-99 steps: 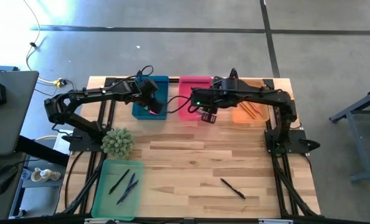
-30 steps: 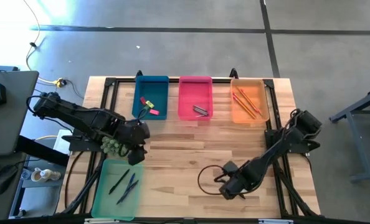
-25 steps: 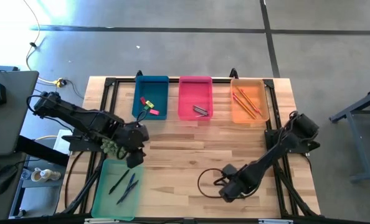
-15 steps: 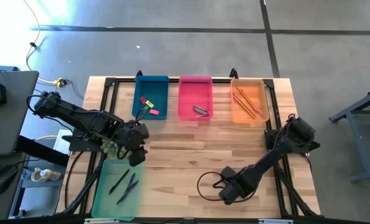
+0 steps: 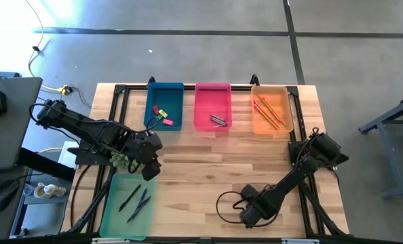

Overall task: Sort crayons/erasers/pens/pencils in bins
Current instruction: Put the black pen into the blue bin

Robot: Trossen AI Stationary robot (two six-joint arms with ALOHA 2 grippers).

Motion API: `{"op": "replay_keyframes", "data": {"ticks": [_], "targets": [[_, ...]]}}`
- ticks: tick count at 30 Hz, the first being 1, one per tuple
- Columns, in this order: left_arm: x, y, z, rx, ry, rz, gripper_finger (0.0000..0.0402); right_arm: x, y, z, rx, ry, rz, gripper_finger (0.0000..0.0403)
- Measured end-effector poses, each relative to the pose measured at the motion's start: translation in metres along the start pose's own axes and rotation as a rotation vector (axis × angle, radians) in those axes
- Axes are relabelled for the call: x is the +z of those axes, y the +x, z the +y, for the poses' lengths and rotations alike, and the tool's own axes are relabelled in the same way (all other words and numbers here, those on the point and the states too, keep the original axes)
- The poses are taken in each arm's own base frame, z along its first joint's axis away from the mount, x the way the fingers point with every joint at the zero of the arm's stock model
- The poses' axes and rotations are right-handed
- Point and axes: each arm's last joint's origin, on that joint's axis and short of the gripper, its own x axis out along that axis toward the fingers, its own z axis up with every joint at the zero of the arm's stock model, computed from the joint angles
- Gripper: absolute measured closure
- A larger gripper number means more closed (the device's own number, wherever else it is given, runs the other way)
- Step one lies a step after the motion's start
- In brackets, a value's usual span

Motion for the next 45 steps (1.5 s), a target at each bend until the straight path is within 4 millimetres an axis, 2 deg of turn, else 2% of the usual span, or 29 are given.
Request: {"op": "replay_keyframes", "data": {"ticks": [6, 10, 15, 23, 35, 45], "targets": [[-0.001, 0.000, 0.000, -0.009, -0.001, 0.015, 0.0209, 0.000, 0.001, -0.001, -0.012, 0.021, -0.015, 0.0363], [-0.004, 0.000, 0.001, -0.026, 0.004, 0.093, 0.0209, 0.000, 0.001, -0.001, -0.015, 0.008, -0.018, 0.0392], [-0.009, -0.001, 0.005, 0.006, 0.026, 0.151, 0.0209, 0.000, 0.001, -0.002, -0.016, -0.006, -0.018, 0.0396], [-0.013, -0.002, -0.001, 0.041, 0.089, 0.064, 0.0209, 0.000, -0.011, 0.011, 0.007, -0.030, -0.057, 0.0395], [-0.013, 0.003, -0.023, -0.005, 0.204, -0.093, 0.0209, 0.003, -0.043, 0.034, 0.134, -0.038, -0.212, 0.0396], [-0.008, 0.006, -0.038, -0.092, 0.302, -0.167, 0.0209, 0.009, -0.091, 0.056, 0.251, -0.034, -0.424, 0.0396]]}}
